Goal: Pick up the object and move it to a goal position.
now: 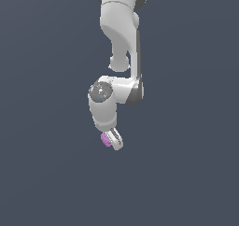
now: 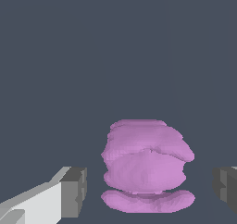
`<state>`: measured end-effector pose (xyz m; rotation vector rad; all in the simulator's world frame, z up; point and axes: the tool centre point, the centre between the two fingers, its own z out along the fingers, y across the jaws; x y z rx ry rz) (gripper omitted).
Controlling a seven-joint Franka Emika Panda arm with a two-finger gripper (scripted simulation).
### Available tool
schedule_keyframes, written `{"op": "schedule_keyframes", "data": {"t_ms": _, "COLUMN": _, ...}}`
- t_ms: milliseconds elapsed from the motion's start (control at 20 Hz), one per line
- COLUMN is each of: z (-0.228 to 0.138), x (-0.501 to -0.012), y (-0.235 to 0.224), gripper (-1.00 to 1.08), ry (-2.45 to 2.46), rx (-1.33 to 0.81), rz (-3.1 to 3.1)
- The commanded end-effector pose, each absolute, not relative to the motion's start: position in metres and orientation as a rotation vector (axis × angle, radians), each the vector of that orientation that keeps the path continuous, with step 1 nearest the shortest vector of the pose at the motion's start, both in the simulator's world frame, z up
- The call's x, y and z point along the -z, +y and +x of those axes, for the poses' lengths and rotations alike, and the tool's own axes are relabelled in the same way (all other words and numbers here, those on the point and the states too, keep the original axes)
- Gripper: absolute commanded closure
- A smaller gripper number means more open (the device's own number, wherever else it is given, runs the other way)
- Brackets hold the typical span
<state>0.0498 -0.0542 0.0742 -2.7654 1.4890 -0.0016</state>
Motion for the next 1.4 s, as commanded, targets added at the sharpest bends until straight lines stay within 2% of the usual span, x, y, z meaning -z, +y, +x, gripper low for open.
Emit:
{"op": "schedule_keyframes", "data": {"t_ms": 0, "z": 0.049, "x": -0.060, "y": -0.054, "gripper": -0.92, "ry": 1.491, "rx": 0.000, "rz": -2.765}}
{"op": "schedule_keyframes", "data": {"t_ms": 400, "z": 0.050, "x": -0.042, "y": -0.054, "gripper": -0.92, "ry": 1.494, "rx": 0.000, "rz": -2.764}}
{"op": "schedule_keyframes", "data": {"t_ms": 450, "z": 0.050, "x": -0.042, "y": -0.054, "gripper": 1.08, "ry": 1.494, "rx": 0.000, "rz": -2.764}}
{"op": "schedule_keyframes", "data": {"t_ms": 1050, "z": 0.049, "x": -0.042, "y": -0.053, "gripper": 1.08, "ry": 1.494, "rx": 0.000, "rz": -2.764}}
{"op": "schedule_keyframes", "data": {"t_ms": 1350, "z": 0.045, "x": -0.045, "y": -0.026, "gripper": 1.08, "ry": 1.493, "rx": 0.000, "rz": -2.764}}
